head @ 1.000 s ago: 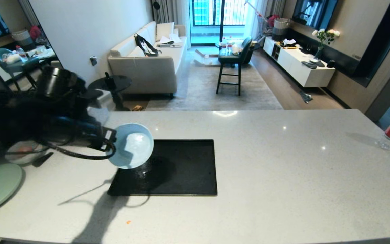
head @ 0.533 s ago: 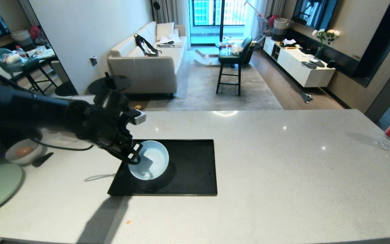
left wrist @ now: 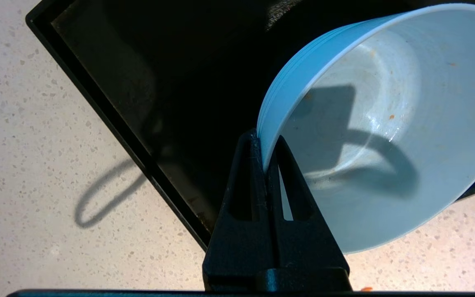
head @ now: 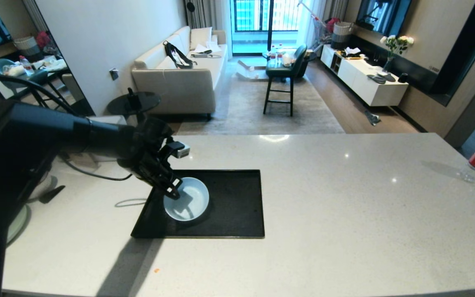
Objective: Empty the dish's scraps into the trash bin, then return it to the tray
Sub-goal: Put the bowl back to the table
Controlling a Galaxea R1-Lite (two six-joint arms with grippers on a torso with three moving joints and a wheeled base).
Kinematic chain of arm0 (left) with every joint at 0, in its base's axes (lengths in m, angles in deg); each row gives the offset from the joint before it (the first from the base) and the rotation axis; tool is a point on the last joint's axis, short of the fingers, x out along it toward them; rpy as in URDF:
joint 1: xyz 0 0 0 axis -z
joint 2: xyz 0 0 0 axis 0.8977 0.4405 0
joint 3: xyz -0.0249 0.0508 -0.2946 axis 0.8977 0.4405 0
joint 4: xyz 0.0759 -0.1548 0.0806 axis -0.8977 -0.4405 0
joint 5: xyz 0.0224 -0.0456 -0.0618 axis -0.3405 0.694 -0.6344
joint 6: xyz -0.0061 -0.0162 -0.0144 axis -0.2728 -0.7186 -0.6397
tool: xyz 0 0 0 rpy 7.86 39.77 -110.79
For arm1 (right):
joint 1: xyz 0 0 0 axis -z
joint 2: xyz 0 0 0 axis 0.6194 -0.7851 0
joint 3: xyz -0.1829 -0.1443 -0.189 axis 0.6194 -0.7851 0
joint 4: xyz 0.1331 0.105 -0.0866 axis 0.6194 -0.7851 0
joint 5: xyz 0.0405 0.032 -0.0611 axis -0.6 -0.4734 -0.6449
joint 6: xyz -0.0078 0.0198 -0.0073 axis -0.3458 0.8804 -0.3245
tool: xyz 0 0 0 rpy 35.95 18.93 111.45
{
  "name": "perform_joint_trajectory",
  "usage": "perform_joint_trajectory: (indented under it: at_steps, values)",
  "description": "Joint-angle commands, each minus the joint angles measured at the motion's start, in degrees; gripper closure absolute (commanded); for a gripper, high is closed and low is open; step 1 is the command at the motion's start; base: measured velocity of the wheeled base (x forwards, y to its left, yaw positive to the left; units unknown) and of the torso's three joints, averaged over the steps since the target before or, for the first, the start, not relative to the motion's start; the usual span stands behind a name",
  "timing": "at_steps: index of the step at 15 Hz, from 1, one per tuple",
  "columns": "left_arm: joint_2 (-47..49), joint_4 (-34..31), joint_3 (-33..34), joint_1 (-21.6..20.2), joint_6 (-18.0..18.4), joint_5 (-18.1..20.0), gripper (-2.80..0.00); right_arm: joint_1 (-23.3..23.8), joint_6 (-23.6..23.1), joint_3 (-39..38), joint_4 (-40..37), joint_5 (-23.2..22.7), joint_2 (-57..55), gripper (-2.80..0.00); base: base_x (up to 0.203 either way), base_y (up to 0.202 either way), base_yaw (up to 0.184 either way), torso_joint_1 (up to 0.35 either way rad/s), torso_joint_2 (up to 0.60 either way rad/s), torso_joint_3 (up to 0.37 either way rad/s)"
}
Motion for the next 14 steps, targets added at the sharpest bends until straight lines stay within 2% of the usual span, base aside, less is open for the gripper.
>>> perform_joint_trajectory:
  at_steps: [1, 2, 4, 6, 8, 10, 11, 14]
  values:
    - [2.99, -1.48, -3.28, -0.3, -0.13, 0.01, 0.0, -0.01, 0.0, 0.07, 0.02, 0.02, 0.02, 0.0, 0.0, 0.0, 0.0, 0.0, 0.0, 0.0]
    - [3.59, -1.91, -4.6, -0.61, -0.98, 0.05, 0.0, -0.01, 0.0, 0.0, 0.02, 0.02, 0.02, 0.0, 0.0, 0.0, 0.0, 0.0, 0.0, 0.0]
    - [4.38, -2.19, -7.04, -0.67, -7.17, -0.01, 0.0, -0.01, 0.0, 0.0, 0.02, 0.02, 0.02, 0.0, 0.0, 0.0, 0.0, 0.0, 0.0, 0.0]
    - [4.39, -4.93, -9.53, -0.65, -15.0, -0.13, 0.0, -0.01, 0.0, 0.0, 0.02, 0.02, 0.02, 0.0, 0.0, 0.0, 0.0, 0.0, 0.0, 0.0]
    - [3.95, -11.6, -12.67, -0.7, -24.77, -0.03, 0.0, -0.01, 0.0, 0.0, 0.02, 0.02, 0.02, 0.0, 0.0, 0.0, 0.0, 0.0, 0.0, 0.0]
    - [3.14, -19.59, -13.81, -2.2, -28.73, 0.33, 0.0, -0.01, 0.0, 0.0, 0.02, 0.02, 0.02, 0.0, 0.0, 0.0, 0.0, 0.0, 0.0, 0.0]
    - [3.01, -21.24, -13.88, -2.84, -30.58, 0.57, 0.0, -0.01, 0.0, 0.0, 0.02, 0.02, 0.02, 0.0, 0.0, 0.0, 0.0, 0.0, 0.0, 0.0]
    - [3.86, -21.2, -13.85, -3.51, -32.62, 2.1, 0.0, -0.01, 0.0, 0.0, 0.02, 0.02, 0.02, 0.0, 0.0, 0.0, 0.0, 0.0, 0.0, 0.0]
